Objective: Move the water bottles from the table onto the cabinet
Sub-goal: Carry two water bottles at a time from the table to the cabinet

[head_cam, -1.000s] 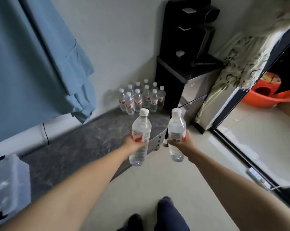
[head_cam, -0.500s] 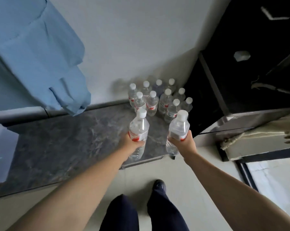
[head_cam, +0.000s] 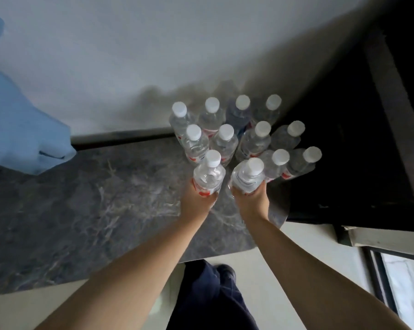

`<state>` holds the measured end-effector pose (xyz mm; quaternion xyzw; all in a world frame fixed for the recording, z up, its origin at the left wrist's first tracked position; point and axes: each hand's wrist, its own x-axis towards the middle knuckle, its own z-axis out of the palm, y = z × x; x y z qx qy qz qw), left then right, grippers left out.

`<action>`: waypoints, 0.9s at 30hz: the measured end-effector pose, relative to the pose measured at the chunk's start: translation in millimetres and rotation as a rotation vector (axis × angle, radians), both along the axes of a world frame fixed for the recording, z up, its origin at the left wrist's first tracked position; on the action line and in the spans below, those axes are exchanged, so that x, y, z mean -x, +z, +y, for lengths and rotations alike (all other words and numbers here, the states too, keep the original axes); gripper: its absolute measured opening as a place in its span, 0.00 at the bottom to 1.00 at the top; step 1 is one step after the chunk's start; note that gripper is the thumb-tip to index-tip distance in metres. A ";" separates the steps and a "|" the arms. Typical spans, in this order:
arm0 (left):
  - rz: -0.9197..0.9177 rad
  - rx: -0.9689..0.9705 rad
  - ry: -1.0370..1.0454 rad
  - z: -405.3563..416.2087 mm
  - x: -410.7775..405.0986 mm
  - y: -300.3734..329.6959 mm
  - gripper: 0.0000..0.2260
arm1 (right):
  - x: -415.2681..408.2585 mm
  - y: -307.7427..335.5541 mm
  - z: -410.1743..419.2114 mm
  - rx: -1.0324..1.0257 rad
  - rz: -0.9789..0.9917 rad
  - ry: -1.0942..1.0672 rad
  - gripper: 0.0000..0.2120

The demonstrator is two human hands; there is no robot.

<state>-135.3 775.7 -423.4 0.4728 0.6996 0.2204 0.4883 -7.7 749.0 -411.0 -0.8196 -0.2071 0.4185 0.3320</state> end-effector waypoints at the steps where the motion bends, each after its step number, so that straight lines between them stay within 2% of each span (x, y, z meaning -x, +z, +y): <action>1: -0.014 -0.012 0.018 5.8 -3.2 -8.6 0.25 | 2.8 -6.2 8.6 -0.011 -0.001 -0.004 0.33; 8: -0.177 -0.043 0.192 18.3 -18.9 -44.3 0.28 | 15.6 -29.9 31.2 -0.039 -0.007 -0.066 0.35; 15: -0.215 -0.045 0.057 22.1 -13.2 -59.7 0.32 | 13.1 -38.7 28.0 -0.016 -0.012 0.006 0.41; 19: -0.193 -0.003 0.017 22.2 -8.3 -47.8 0.33 | 2.0 -33.2 27.1 0.040 0.015 0.138 0.43; 23: -0.163 0.091 -0.008 14.9 -0.3 -22.1 0.35 | -6.1 -21.8 23.0 0.108 0.091 0.164 0.46; 27: -0.086 0.138 -0.035 2.8 15.0 17.5 0.36 | -14.7 9.1 7.6 0.128 0.146 0.167 0.41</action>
